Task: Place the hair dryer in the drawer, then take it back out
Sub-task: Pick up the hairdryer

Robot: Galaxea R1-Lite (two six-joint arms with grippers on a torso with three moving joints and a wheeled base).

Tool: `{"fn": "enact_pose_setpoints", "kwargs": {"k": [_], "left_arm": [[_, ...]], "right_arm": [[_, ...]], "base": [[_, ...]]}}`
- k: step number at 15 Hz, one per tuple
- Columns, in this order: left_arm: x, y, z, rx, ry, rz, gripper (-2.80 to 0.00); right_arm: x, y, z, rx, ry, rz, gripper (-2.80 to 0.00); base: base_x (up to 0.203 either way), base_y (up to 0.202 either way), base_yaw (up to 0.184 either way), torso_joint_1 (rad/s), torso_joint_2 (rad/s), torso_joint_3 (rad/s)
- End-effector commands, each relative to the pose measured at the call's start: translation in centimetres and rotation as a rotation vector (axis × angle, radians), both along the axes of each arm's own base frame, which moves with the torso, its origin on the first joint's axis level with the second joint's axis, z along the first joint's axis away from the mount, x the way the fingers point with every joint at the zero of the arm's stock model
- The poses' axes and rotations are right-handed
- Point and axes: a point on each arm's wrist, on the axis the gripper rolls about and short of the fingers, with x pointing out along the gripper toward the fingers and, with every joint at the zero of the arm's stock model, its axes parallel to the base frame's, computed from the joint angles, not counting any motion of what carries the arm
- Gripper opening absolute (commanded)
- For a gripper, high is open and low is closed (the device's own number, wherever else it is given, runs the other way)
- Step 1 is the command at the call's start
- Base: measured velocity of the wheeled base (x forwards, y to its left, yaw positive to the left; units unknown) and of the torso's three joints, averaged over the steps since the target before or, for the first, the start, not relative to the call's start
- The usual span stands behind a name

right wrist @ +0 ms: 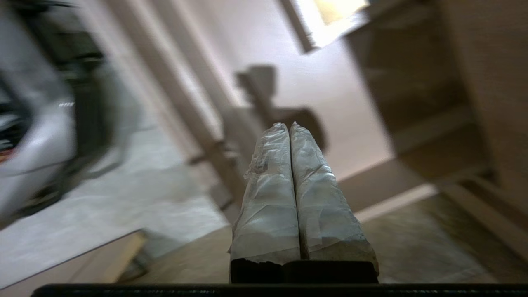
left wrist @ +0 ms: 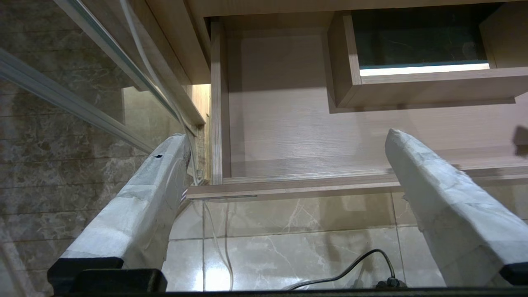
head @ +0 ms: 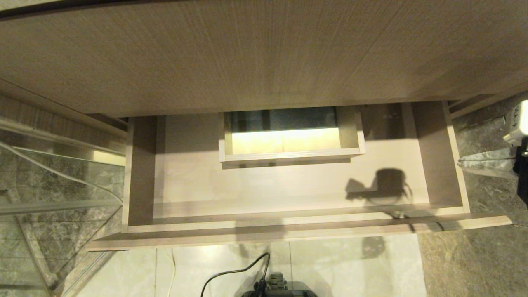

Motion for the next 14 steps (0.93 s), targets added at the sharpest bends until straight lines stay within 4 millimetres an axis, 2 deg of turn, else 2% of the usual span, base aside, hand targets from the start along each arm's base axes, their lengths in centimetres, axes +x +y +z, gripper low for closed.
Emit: {"fn": "enact_pose_setpoints", "kwargs": {"k": [1,4,7,11,14], "left_arm": [[0.4,0.0,-1.1,0.000,0.038,0.000,0.00],[0.4,0.0,-1.1,0.000,0.038,0.001,0.00],[0.4,0.0,-1.1,0.000,0.038,0.000,0.00],[0.4,0.0,-1.1,0.000,0.038,0.001,0.00],[0.4,0.0,-1.1,0.000,0.038,0.000,0.00]], "right_arm": [[-1.3,0.2,0.3,0.019,0.092,0.045,-2.80],[-5.2,0.4,1.4,0.076,0.204,0.108,-2.80],[-9.5,0.5,3.6,0.113,0.219,0.140,-2.80],[-14.3,0.3,6.0,0.210,0.117,0.013,-2.80],[-16.3,0.4,7.8,0.209,-0.013,0.007,-2.80]], "base": [[0.000,0.000,0.000,0.000,0.00,0.000],[0.000,0.000,0.000,0.000,0.00,0.000],[0.000,0.000,0.000,0.000,0.00,0.000],[0.000,0.000,0.000,0.000,0.00,0.000],[0.000,0.000,0.000,0.000,0.00,0.000]]}}
